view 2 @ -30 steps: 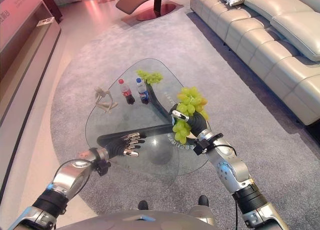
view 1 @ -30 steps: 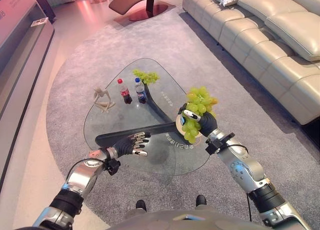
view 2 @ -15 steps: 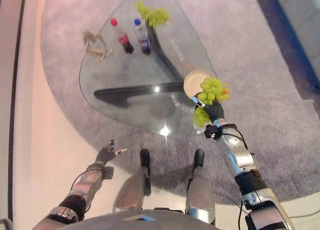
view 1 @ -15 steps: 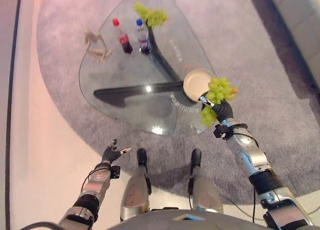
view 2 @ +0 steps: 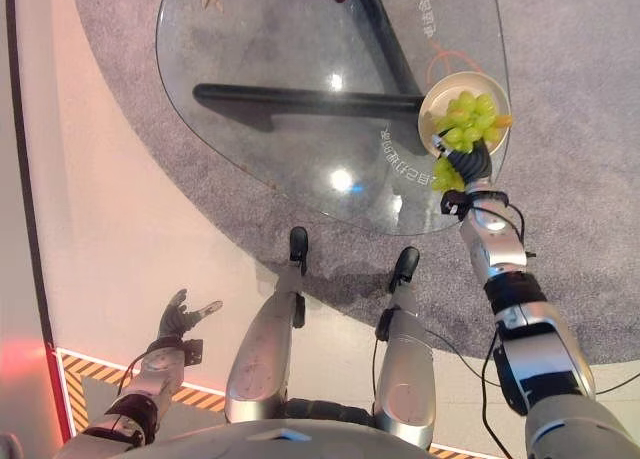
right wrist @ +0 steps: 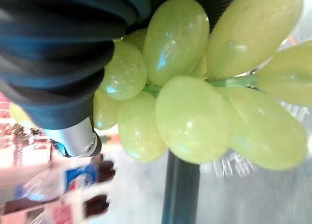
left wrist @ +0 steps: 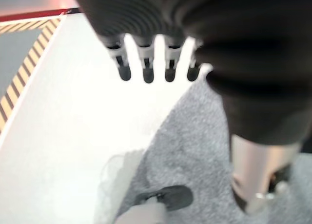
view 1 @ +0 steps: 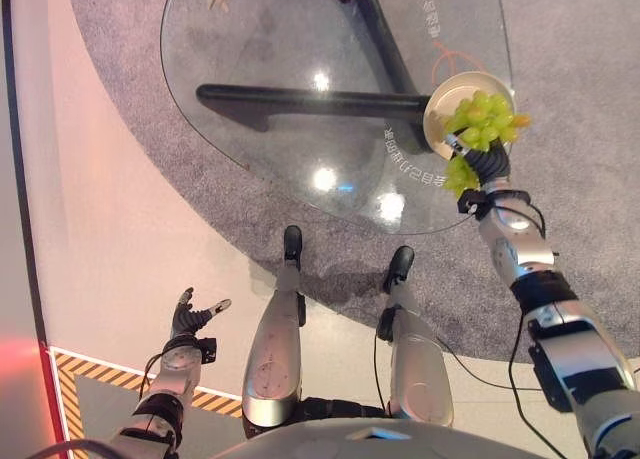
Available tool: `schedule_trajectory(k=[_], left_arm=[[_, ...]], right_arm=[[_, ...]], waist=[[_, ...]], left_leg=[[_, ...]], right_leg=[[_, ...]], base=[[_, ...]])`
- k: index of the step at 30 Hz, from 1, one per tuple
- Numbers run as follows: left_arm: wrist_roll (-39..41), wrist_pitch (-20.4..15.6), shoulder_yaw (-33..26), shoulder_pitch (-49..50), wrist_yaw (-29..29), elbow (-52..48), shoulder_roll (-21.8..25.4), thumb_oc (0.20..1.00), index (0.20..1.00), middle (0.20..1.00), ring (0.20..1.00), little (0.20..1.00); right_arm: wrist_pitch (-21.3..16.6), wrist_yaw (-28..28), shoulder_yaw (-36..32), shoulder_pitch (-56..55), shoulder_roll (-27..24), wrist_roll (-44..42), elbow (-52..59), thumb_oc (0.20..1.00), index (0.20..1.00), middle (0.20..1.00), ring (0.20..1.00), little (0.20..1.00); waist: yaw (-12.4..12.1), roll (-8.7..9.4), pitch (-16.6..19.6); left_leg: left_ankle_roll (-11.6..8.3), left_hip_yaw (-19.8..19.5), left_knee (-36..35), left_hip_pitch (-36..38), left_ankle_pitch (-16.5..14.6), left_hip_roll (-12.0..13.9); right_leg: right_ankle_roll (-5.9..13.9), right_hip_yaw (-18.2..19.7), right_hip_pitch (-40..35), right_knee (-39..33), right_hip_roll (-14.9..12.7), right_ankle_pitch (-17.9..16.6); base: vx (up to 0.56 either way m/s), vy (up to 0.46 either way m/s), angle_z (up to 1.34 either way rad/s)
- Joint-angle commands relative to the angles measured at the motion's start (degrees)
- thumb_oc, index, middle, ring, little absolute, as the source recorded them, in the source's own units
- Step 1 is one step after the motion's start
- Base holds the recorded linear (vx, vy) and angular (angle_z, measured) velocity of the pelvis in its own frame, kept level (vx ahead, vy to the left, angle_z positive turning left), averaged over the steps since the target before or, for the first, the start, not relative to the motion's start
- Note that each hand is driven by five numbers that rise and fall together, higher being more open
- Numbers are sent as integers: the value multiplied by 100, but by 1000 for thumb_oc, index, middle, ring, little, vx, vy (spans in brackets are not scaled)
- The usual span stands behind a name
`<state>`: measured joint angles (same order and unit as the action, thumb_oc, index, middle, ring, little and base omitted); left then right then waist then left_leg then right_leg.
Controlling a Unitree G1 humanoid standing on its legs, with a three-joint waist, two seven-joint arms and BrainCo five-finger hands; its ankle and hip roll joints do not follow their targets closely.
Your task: Pick up fruits into the plate
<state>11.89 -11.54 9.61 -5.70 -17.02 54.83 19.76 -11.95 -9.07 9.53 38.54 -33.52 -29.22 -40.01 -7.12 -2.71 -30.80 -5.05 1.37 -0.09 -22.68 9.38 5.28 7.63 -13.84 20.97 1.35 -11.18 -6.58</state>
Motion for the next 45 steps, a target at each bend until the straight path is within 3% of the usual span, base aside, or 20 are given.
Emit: schedule_trajectory(k=[1, 6, 10, 14, 16, 18, 19, 20, 21, 24, 30, 32, 35, 37, 38, 45], left_arm=[[-70, -141, 324, 123, -43, 46, 180, 1000, 1000, 1000, 1000, 1000], [-54, -78, 483, 186, -18, -53, 187, 1000, 1000, 1000, 1000, 1000], [-44, -109, 794, 319, 37, -207, 162, 1000, 1000, 1000, 1000, 1000], [-212, -68, 968, 476, 69, -305, 140, 1000, 1000, 1000, 1000, 1000], [-275, -79, 1049, 595, 101, -300, 142, 1000, 1000, 1000, 1000, 1000], [-251, -50, 1058, 583, 126, -347, 145, 1000, 1000, 1000, 1000, 1000], [-258, -39, 1108, 653, 141, -368, 141, 1000, 1000, 1000, 1000, 1000], [-290, -40, 1120, 675, 144, -398, 137, 1000, 1000, 1000, 1000, 1000], [-340, -61, 1137, 701, 145, -417, 135, 1000, 1000, 1000, 1000, 1000], [-359, -74, 1155, 689, 145, -464, 148, 1000, 1000, 1000, 1000, 1000], [-343, 81, 1174, 551, 145, -456, 260, 1000, 1000, 1000, 1000, 1000], [-310, 216, 1164, 526, 181, -432, 300, 1000, 1000, 1000, 1000, 1000], [-306, 411, 1122, 484, 220, -364, 345, 1000, 1000, 1000, 1000, 1000], [-260, 470, 1086, 451, 288, -343, 409, 1000, 1000, 1000, 1000, 1000], [-174, 600, 1010, 422, 352, -339, 478, 1000, 1000, 1000, 1000, 1000], [-128, 662, 683, 152, 356, -9, 593, 1000, 1000, 1000, 1000, 1000]], right_arm=[[-459, -319, -131, 308, -666, 134, 60, 200, 200, 200, 200, 200], [-382, -478, -95, 696, -960, 213, -278, 200, 200, 200, 200, 200], [-56, -522, 24, 1271, -1469, 295, -678, 200, 200, 200, 200, 200], [168, -576, 108, 1674, -1655, 299, -957, 200, 200, 200, 200, 200], [374, -592, 178, 1820, -1736, 284, -1096, 200, 200, 200, 200, 200], [478, -617, 204, 1977, -1783, 303, -1169, 200, 200, 200, 200, 200], [549, -593, 235, 1997, -1796, 309, -1233, 269, 269, 269, 269, 269], [633, -554, 254, 2062, -1823, 285, -1279, 884, 884, 884, 884, 884], [701, -499, 276, 2111, -1849, 266, -1313, 1000, 1000, 1000, 1000, 1000], [745, -415, 292, 2190, -1875, 193, -1345, 1000, 1000, 1000, 1000, 1000], [1783, -394, 110, 1910, -1779, 46, -1975, 1000, 1000, 1000, 1000, 1000], [1957, -423, 130, 1875, -1792, 258, -2259, 1000, 1000, 1000, 1000, 1000], [2418, -618, 408, 1891, -1842, 1955, -2516, 1000, 1000, 1000, 1000, 1000], [2589, -686, 708, 1924, -1890, 2539, -2533, 1000, 1000, 1000, 1000, 1000], [2710, -765, 1049, 1919, -1955, 3206, -2489, 1000, 1000, 1000, 1000, 1000], [2461, -994, 1020, 1295, -1611, 3466, -2325, 1000, 1000, 1000, 1000, 1000]], waist=[[-92, -240, 100], [-132, -393, 100], [-153, -743, 100], [-184, -957, 100], [-193, -1007, 100], [-206, -1043, 100], [-210, -1046, 100], [-213, -1057, 100], [-214, -1064, 100], [-223, -1077, 100], [-187, -959, 100], [-194, -937, 100], [-196, -884, 100], [-195, -833, 100], [-186, -744, 100], [-90, -392, 100]], left_leg=[[272, 85, 786, -559, -864, -793], [275, 81, 946, -913, -857, -836], [268, 109, 1178, -1299, -839, -906], [263, 140, 1268, -1425, -849, -935], [222, 131, 1332, -1318, -1018, -952], [255, 151, 1337, -1483, -858, -949], [227, 121, 1383, -1358, -1023, -966], [228, 118, 1397, -1366, -1028, -967], [228, 122, 1405, -1368, -1028, -964], [262, 147, 1396, -1506, -867, -948], [308, 135, 1430, -1358, -925, -890], [327, 130, 1409, -1282, -931, -881], [346, 99, 1370, -1122, -931, -872], [349, 80, 1331, -1035, -917, -854], [356, 59, 1286, -901, -919, -833], [327, 20, 972, -30, -964, -696]], right_leg=[[-243, -343, 743, 1360, 145, 916], [-257, -325, 1124, 1554, 92, 935], [-296, -244, 1614, 1869, -11, 1001], [-355, -190, 1821, 2050, -44, 1087], [-337, -93, 1758, 2186, -43, 1322], [-402, -150, 1903, 2163, -32, 1161], [-366, -59, 1809, 2249, -24, 1355], [-377, -47, 1825, 2268, -20, 1365], [-387, -42, 1828, 2278, -14, 1374], [-453, -110, 1940, 2240, -1, 1208], [-466, -101, 1795, 2225, 39, 1190], [-461, -113, 1712, 2182, 56, 1170], [-453, -142, 1532, 2117, 89, 1140], [-446, -136, 1422, 2041, 107, 1104], [-429, -140, 1253, 1925, 136, 1061], [-354, -138, 338, 1574, 222, 1031]], base=[[36, 26, 10], [38, 11, 8], [62, 36, 11], [82, 42, 5], [159, -2, 6], [53, 10, 9], [40, 10, 5], [128, -7, 3], [53, 9, -3], [-40, 19, -6], [22, -24, 2], [-12, -28, 4], [-12, -11, 3], [-43, -49, -1], [-50, -62, 3], [-55, -25, 2]])
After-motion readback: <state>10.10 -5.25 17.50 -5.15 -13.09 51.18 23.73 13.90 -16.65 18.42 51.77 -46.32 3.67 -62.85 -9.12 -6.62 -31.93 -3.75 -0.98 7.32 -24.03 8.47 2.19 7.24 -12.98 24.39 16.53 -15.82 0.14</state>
